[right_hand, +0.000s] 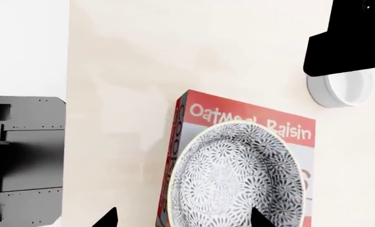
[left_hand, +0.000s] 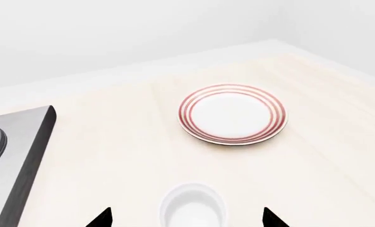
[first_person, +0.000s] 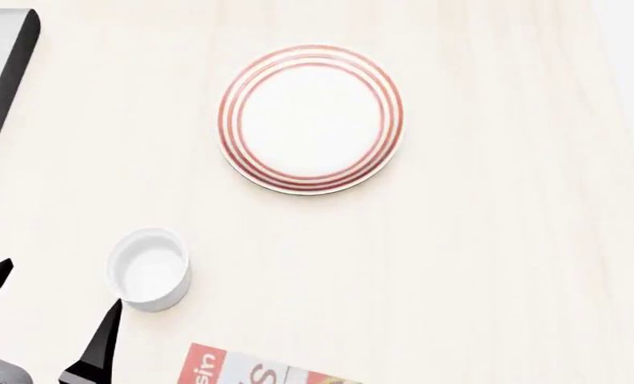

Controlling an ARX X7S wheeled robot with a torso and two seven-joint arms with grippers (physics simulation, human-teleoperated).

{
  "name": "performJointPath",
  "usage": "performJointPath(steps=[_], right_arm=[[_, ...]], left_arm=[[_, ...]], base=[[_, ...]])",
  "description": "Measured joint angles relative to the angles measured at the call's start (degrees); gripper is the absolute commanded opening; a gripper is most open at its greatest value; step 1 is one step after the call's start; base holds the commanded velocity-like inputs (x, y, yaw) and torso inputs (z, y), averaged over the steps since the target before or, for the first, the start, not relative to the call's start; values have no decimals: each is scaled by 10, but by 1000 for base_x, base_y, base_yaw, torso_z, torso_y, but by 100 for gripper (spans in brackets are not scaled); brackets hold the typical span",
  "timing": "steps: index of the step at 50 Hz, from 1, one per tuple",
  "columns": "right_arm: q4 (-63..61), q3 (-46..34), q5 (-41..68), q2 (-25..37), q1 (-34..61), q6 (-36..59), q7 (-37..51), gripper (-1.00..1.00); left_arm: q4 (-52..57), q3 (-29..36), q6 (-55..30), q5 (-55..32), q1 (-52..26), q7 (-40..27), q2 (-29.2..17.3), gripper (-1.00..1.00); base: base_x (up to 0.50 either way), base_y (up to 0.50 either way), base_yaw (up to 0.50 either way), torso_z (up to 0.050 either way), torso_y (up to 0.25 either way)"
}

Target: Pick the akita bowl on the cookies box and place it on the plate.

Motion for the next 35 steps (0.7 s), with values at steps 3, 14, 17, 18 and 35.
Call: performJointPath(steps=[3,14,17,18,35], right_arm=[[7,2,-7,2,-2,5,-7,100],[33,6,-28,10,-9,20,-32,100],[39,6,-34,11,-11,24,-37,100],[41,5,-35,11,-12,25,-38,100],[52,-10,-56,-4,-24,36,-51,100]], left_arm=[[0,0,1,0,1,0,-1,100],[1,2,4,1,2,-2,-3,100],[0,2,4,0,2,-2,-3,100],[0,2,5,0,2,-2,-3,100],[0,2,9,-1,4,-4,-6,100]], base=[[0,0,0,0,0],[0,0,0,0,0],[0,0,0,0,0],[0,0,0,0,0],[0,0,0,0,0]])
